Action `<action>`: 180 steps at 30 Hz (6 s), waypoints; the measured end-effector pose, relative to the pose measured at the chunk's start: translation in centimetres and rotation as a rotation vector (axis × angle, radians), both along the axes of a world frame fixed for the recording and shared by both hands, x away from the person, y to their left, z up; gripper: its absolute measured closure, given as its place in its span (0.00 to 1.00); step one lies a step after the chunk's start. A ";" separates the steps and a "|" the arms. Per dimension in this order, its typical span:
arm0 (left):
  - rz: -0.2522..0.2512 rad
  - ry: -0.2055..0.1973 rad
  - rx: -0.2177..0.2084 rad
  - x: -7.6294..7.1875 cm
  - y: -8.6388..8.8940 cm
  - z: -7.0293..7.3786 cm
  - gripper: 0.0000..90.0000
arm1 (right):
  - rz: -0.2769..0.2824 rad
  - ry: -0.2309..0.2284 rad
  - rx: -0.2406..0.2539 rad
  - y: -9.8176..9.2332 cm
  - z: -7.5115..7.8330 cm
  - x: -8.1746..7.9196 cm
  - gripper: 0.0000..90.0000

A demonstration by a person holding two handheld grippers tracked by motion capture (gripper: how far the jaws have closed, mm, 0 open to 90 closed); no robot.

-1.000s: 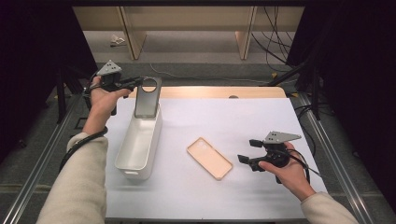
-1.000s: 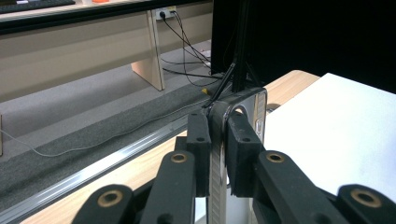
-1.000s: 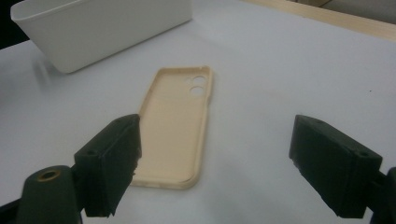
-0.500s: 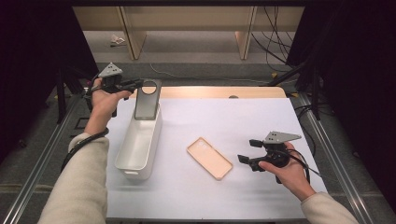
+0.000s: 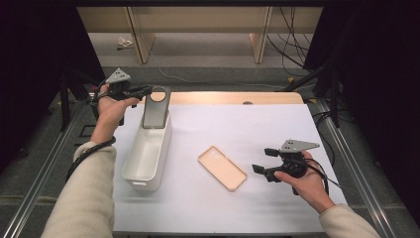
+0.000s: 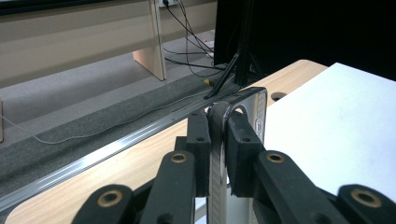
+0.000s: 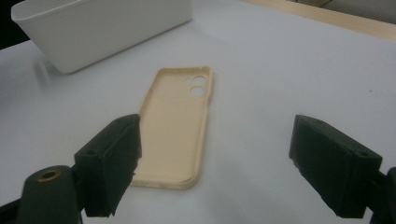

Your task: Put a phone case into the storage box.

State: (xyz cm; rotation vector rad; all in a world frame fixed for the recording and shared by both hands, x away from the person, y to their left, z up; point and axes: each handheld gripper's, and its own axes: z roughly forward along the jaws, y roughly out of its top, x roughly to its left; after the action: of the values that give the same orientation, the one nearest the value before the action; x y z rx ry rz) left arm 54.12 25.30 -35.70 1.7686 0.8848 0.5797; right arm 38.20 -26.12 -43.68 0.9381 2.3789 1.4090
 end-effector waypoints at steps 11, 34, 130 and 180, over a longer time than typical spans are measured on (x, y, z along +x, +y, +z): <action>0.004 0.007 0.000 0.2 0.0 -0.3 0.90 | 0.001 0.002 -0.001 0.0 0.0 0.0 0.20; 0.017 0.026 -0.002 0.5 0.2 -1.0 0.89 | 0.002 0.008 -0.001 0.0 -0.2 0.0 0.20; 0.218 0.154 0.146 1.6 0.1 -2.7 0.41 | 0.010 0.017 -0.008 0.2 -0.4 0.0 0.20; 0.126 0.154 0.066 -13.4 -4.6 -1.7 0.00 | 0.002 0.004 -0.030 0.4 -0.1 0.0 0.19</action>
State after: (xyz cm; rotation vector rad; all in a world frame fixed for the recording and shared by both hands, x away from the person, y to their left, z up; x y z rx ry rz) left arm 40.74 20.72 -37.37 1.8449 1.1011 0.5644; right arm 38.18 -25.74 -43.82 0.9328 2.3973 1.3692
